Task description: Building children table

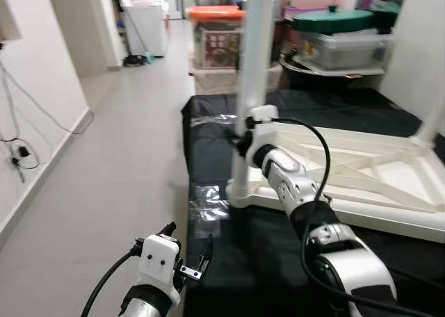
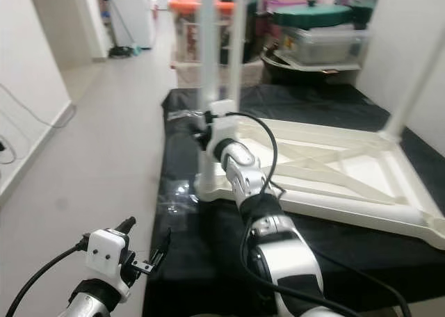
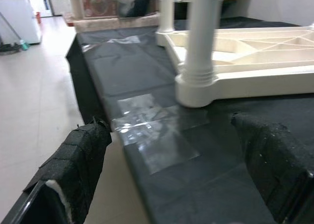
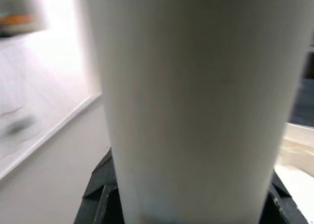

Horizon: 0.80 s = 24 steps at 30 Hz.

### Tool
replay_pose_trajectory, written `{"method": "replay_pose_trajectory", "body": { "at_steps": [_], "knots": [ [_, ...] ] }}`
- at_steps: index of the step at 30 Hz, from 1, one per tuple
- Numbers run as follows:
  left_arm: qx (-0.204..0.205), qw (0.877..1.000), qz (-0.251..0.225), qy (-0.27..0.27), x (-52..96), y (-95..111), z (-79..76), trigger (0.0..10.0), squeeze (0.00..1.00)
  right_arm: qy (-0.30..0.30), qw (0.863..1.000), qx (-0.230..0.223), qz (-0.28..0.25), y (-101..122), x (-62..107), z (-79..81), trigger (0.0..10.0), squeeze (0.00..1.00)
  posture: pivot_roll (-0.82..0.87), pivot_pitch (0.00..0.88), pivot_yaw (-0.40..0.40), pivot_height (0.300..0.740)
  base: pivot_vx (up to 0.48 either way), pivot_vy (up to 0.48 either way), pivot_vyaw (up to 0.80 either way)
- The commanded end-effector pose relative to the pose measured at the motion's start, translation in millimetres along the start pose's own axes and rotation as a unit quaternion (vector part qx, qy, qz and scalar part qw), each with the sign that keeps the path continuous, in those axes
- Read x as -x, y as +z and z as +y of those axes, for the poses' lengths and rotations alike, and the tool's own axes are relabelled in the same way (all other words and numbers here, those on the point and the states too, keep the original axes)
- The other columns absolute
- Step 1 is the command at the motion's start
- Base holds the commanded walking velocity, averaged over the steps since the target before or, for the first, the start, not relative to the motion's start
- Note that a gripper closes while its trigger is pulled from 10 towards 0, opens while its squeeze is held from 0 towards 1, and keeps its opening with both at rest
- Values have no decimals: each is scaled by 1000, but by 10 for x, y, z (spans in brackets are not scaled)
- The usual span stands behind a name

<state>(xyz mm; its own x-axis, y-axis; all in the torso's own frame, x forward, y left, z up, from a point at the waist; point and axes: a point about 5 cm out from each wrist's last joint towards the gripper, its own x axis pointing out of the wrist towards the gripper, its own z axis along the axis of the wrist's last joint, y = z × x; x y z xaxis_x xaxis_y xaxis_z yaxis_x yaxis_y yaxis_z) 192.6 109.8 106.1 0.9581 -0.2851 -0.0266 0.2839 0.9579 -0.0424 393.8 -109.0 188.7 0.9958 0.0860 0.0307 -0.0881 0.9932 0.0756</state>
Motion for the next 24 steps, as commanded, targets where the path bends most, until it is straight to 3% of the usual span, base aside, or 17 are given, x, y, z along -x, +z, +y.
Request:
{"method": "replay_pose_trajectory", "body": {
  "at_steps": [1,3,6,7,10,11,15,16,18,19,24],
  "knots": [
    [-3,1000,5,0,-2,-23,19,10000,0,-93,993,-50,49,-258,89,-272,0,0,18,0,-1,740,0,0,0],
    [-4,1000,4,1,-3,-18,17,10000,0,-142,986,-70,58,-342,179,-229,0,0,25,0,-6,740,0,0,0],
    [-3,1000,3,2,-4,-14,17,10000,0,-143,986,-71,54,-354,203,-116,0,0,26,0,-11,740,0,0,0],
    [-3,1000,2,3,-5,-13,15,10000,0,-130,988,-65,53,-349,189,-34,10000,0,26,0,-11,740,0,0,0],
    [-2,1000,3,3,-7,-13,15,10000,0,-108,991,-63,41,-324,171,78,10000,0,26,0,-11,740,0,0,0],
    [-2,1000,3,3,-7,-14,15,10000,0,-102,992,-67,33,-311,170,110,10000,1000,26,0,-11,740,0,0,0],
    [-1,1000,3,3,-6,-12,13,10000,0,-33,998,-46,-4,-227,155,183,10000,1000,24,0,-10,740,0,0,0],
    [-1,1000,3,3,-5,-11,10,10000,0,49,997,-64,-7,-186,139,243,10000,0,25,0,-8,740,0,0,0],
    [-1,1000,3,3,-4,-11,9,10000,0,67,995,-69,-7,-176,140,258,10000,0,25,0,-8,740,0,0,0],
    [0,1000,3,4,-4,-12,11,10000,0,142,989,-48,9,-164,109,244,10000,0,25,0,-8,740,0,0,0],
    [1,1000,3,5,-5,-13,12,10000,0,168,986,-17,17,-122,59,155,10000,0,25,0,-8,740,0,0,0]
  ]
}}
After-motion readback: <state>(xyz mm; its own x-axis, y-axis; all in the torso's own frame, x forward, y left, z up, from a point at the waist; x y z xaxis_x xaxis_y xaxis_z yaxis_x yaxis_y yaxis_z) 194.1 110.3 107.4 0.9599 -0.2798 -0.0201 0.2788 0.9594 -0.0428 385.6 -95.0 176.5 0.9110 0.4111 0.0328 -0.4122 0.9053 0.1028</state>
